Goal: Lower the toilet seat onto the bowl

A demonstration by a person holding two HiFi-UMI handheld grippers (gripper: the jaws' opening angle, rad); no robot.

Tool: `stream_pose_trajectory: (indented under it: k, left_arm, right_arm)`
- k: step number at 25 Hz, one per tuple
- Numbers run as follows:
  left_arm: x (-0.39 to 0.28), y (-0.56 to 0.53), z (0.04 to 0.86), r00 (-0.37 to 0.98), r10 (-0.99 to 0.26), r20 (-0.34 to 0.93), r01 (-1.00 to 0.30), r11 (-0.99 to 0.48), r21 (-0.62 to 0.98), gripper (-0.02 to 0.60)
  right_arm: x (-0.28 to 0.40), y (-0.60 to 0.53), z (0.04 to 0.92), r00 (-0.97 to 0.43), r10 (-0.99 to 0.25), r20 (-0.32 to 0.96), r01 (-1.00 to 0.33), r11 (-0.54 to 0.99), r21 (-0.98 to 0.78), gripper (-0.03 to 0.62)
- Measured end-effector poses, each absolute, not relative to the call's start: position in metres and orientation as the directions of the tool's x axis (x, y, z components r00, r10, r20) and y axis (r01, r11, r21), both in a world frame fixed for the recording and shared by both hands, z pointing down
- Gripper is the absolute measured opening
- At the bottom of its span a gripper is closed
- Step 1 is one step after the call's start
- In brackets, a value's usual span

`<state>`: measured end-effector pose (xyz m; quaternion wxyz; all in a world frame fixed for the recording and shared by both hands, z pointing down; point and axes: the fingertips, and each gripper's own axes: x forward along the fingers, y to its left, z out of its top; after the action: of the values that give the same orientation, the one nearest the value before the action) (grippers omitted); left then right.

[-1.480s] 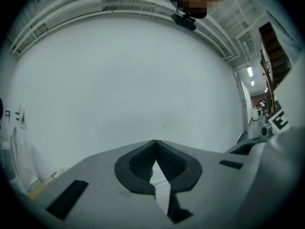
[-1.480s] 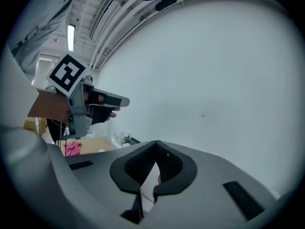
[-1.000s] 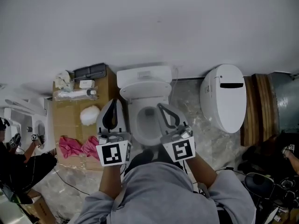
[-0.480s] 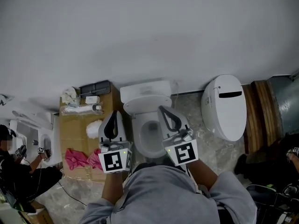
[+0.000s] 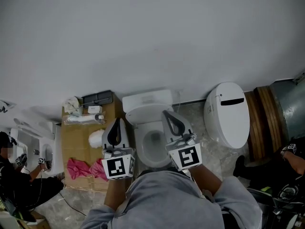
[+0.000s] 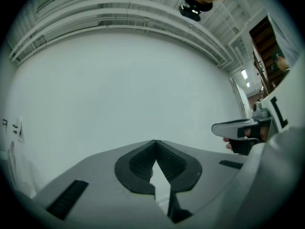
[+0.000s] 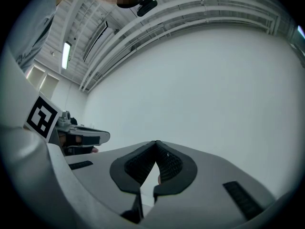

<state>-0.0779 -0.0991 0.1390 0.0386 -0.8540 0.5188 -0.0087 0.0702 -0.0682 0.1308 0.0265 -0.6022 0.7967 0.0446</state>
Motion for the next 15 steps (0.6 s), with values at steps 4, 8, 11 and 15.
stream_pose_trajectory:
  k: [4,8,11,15]
  left_arm:
    - [-0.0761,-0.0965,0.1369,0.465,-0.885,-0.035,-0.884,-0.462,-0.070,0.000]
    - [-0.0740,-0.0983,0.1351,0.464,-0.885,-0.031,-0.884,-0.461,-0.074,0.000]
    - [-0.0733,-0.0985,0.1332,0.466,-0.884,-0.026,-0.883,-0.463,-0.075,0.000]
    - [-0.0740,-0.0961,0.1307,0.470,-0.882,-0.029,-0.881,-0.466,-0.077,0.000]
  right_arm:
    - [0.0722,-0.0664,0.1308,-0.274,-0.957,-0.099,-0.961,0.269,0.064,-0.002]
    - [0.0774,-0.0701,0.1310,-0.271,-0.958,-0.096,-0.961,0.264,0.078,-0.002]
    - [0.0777,-0.0706,0.1295,-0.269,-0.959,-0.091,-0.962,0.264,0.065,-0.003]
    - [0.0750,-0.0688,0.1309,-0.279,-0.956,-0.086,-0.958,0.273,0.084,-0.002]
